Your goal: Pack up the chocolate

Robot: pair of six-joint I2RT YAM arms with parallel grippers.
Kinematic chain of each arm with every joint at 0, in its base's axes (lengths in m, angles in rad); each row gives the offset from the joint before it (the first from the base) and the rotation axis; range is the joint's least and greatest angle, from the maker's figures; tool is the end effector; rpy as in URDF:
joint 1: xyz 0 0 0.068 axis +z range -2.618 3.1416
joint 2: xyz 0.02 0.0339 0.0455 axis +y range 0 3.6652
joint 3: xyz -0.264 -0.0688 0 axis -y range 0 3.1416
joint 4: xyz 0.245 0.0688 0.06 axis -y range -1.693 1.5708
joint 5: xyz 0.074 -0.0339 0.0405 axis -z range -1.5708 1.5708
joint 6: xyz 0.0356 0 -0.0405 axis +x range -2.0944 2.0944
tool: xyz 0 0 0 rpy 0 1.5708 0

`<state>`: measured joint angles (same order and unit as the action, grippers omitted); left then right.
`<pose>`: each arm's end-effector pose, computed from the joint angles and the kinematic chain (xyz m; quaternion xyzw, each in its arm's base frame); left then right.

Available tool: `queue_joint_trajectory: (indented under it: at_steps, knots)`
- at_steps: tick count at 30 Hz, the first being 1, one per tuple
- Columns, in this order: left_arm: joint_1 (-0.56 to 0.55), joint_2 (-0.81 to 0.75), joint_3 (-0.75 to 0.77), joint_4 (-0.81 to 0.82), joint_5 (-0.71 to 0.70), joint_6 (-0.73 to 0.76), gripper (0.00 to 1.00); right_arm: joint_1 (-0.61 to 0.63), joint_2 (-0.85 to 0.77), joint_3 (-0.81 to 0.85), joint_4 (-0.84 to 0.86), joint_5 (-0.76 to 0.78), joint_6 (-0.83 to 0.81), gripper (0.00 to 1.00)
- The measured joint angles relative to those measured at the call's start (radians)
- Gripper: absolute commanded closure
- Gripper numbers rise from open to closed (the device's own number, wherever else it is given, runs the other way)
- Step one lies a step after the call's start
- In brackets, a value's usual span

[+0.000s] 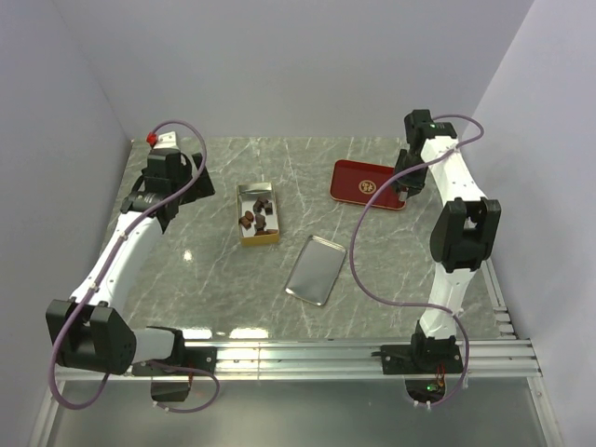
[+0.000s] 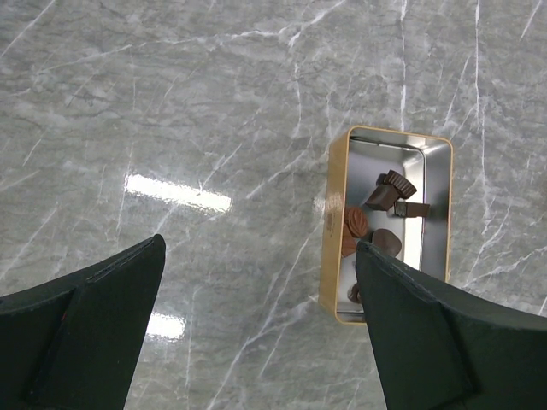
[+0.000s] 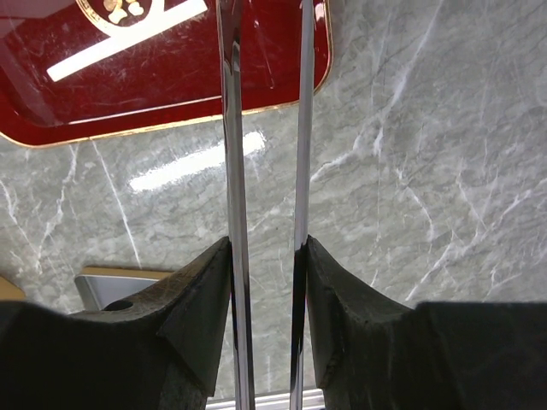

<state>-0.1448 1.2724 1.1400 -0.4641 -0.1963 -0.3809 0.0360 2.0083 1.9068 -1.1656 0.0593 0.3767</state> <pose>0.2813 -0.0340 0.3318 -0.1491 0.8679 -0.0374 0.4724 0.4142 0.0128 0.2830 0.1719 0.9730 0.0023 0.1540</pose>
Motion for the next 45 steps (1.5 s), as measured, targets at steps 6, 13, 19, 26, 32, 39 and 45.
queue_joint_trajectory:
  at_steps: [6, 13, 19, 26, 32, 39, 45]
  knots:
    - [0.0, 0.022, 0.023, 0.004, -0.003, 0.001, 0.01, -0.008, 0.029, 0.04, 0.001, -0.001, -0.003, 0.6]
    - [0.0, 0.026, 0.027, 0.006, -0.003, 0.001, 0.01, -0.011, 0.06, 0.052, -0.005, -0.012, -0.011, 0.67]
    - [0.0, 0.032, 0.028, 0.006, -0.003, 0.002, 0.0, -0.014, 0.061, 0.083, -0.009, -0.032, -0.026, 0.68]
    - [0.0, 0.034, 0.037, 0.008, -0.003, 0.001, 0.01, -0.014, 0.052, 0.122, -0.012, -0.067, -0.043, 0.69]
    - [0.0, 0.034, 0.037, 0.008, -0.002, 0.001, 0.01, 0.0, 0.034, 0.122, -0.025, -0.09, -0.065, 0.69]
    - [0.0, 0.034, 0.038, 0.008, 0.0, -0.002, 0.01, 0.1, 0.027, 0.192, -0.071, -0.105, -0.091, 0.69]
    - [0.0, 0.034, 0.039, 0.008, 0.008, -0.002, 0.0, 0.277, 0.04, 0.361, -0.115, -0.143, -0.105, 0.69]
